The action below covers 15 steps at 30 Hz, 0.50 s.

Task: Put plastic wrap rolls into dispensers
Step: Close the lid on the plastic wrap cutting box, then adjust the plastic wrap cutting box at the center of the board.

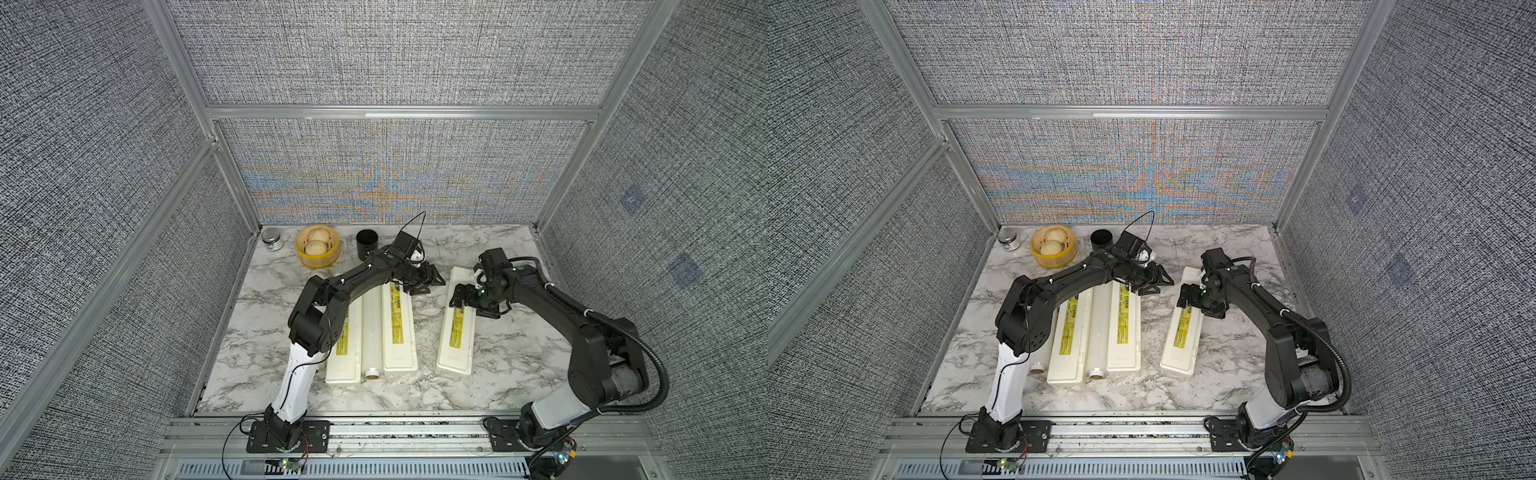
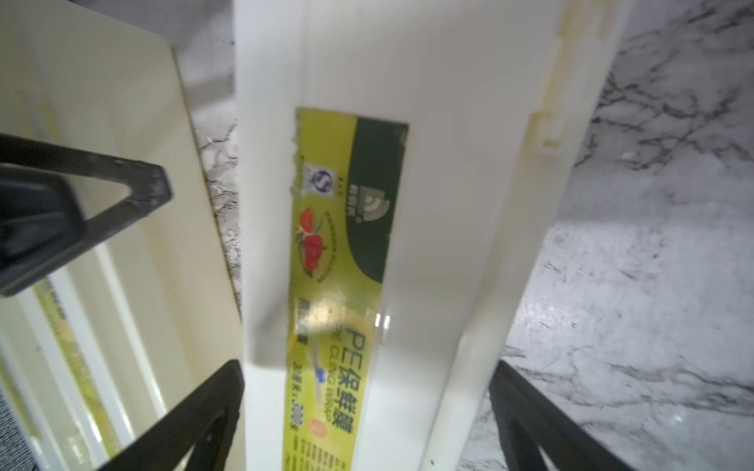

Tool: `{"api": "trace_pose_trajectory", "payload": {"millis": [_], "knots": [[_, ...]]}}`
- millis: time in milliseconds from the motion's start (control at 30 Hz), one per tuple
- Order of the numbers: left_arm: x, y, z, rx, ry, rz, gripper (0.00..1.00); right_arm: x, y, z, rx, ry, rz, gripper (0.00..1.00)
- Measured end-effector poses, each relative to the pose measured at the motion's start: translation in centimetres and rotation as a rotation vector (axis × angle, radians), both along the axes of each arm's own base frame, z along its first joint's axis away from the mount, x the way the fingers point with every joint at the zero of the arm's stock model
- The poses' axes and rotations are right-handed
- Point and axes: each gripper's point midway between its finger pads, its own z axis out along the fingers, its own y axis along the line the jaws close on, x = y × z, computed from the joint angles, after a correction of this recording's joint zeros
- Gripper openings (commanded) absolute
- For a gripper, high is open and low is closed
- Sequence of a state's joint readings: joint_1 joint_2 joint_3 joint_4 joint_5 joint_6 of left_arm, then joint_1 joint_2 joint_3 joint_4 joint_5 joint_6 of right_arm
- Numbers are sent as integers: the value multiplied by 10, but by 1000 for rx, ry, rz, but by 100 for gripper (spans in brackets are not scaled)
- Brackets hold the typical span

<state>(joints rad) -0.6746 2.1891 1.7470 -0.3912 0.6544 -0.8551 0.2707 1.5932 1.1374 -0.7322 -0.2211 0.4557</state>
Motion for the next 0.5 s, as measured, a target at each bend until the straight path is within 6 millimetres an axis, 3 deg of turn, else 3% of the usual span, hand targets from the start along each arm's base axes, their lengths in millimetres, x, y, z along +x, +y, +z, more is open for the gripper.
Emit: {"api": "trace_pose_trajectory", "payload": {"millis": [333, 500], "knots": [[1, 14, -8, 9, 2, 13, 64, 2, 8, -20, -220, 19, -13, 97], [3, 16, -8, 3, -9, 16, 64, 1, 7, -17, -243, 16, 14, 94]]}}
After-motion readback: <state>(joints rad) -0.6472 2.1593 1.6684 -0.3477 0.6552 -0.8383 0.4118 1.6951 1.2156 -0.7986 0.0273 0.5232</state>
